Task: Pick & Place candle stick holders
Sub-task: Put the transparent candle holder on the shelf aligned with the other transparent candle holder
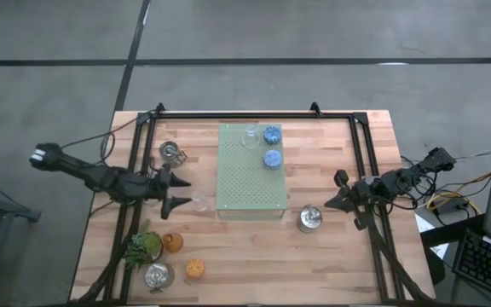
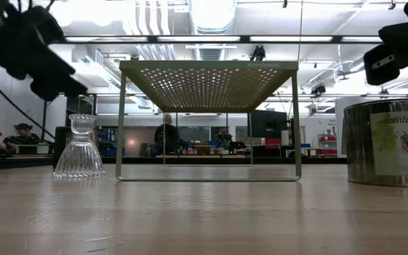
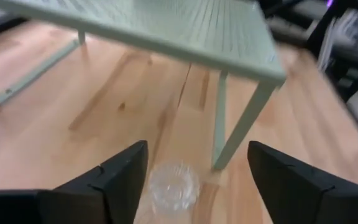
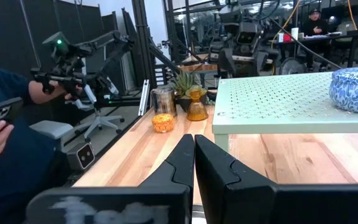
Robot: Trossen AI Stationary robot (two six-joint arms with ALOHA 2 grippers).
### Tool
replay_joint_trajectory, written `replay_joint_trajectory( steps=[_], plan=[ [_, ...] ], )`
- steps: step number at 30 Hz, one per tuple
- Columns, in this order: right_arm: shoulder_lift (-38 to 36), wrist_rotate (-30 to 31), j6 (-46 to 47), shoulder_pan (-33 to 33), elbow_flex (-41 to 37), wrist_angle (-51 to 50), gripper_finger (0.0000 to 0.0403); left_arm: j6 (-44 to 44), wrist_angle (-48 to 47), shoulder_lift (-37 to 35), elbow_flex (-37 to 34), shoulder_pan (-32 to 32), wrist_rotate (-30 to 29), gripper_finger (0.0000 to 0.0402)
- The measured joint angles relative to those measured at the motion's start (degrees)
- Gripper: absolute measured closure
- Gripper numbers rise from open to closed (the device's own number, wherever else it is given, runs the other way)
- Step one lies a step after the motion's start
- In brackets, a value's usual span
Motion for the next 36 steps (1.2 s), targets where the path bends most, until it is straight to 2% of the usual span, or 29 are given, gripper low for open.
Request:
replay_joint_trajectory(
  steps=[14, 20, 27, 36],
  plan=[
    [0.0, 0.0, 0.0, 0.0, 0.0, 0.0, 0.0394, -0.3, 2.7, 10.9, -0.1, 0.0, 1.0, 0.0117],
    [0.0, 0.0, 0.0, 0.0, 0.0, 0.0, 0.0394, -0.7, 3.7, 14.6, -0.1, 0.0, -1.5, 0.0117],
    [0.0, 0.0, 0.0, 0.0, 0.0, 0.0, 0.0394, -0.2, 9.2, 18.7, -0.2, 0.0, -2.4, 0.0117],
    [0.0, 0.0, 0.0, 0.0, 0.0, 0.0, 0.0394, -0.3, 9.4, 21.9, -0.2, 0.0, -4.0, 0.0120]
  ],
)
